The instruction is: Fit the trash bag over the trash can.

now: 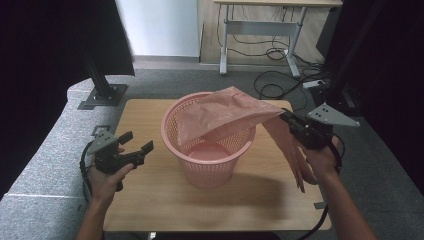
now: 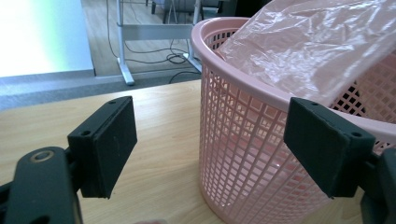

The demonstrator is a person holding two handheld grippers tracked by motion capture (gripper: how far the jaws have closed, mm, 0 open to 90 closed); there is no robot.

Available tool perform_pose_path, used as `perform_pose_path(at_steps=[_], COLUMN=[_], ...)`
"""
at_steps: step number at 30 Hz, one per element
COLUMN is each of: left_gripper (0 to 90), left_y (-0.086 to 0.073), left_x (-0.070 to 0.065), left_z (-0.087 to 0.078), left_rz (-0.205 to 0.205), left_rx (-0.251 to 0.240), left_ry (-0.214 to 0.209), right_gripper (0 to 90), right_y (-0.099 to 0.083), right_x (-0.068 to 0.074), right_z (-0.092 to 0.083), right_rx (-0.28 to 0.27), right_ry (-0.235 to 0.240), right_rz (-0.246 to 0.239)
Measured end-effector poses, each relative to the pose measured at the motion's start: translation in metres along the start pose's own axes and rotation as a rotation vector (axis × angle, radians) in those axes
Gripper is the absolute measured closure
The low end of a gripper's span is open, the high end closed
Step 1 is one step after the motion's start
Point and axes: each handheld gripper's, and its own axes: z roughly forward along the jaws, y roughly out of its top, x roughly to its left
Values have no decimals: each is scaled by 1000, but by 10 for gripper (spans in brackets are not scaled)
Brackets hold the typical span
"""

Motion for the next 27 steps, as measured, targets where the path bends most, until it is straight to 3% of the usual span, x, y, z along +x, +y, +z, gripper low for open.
perform_pose_path(at_steps=[6, 9, 13, 16, 17, 18, 21, 24, 27], left_gripper=[170, 161, 153, 151, 149, 151, 157, 157, 157], left_y=[5, 10, 19, 22, 22, 22, 23, 26, 26], left_x=[-3, -6, -12, -15, -15, -16, -16, -16, -16], left_z=[-1, 0, 3, 6, 6, 8, 9, 13, 14], left_rz=[2, 13, 22, 20, 20, 12, 3, -4, -9], left_rx=[-10, -8, -1, 10, 10, 10, 7, 5, 10], left_ry=[-9, -11, -43, -74, -74, -87, -98, -113, -116], right_gripper=[869, 865, 845, 808, 808, 761, 630, 357, 278], right_y=[0, 3, 4, -2, -2, -8, -20, -30, -39], right_x=[-6, 2, 26, 41, 41, 46, 52, 53, 52], right_z=[-3, 3, 19, 33, 33, 41, 48, 39, 26], right_rx=[-10, -13, -7, 3, 3, -4, -2, -23, -34], right_ry=[-17, 6, 84, 152, 152, 205, 263, 256, 245], right_rz=[10, -30, -74, -52, -52, -26, -1, 41, 62])
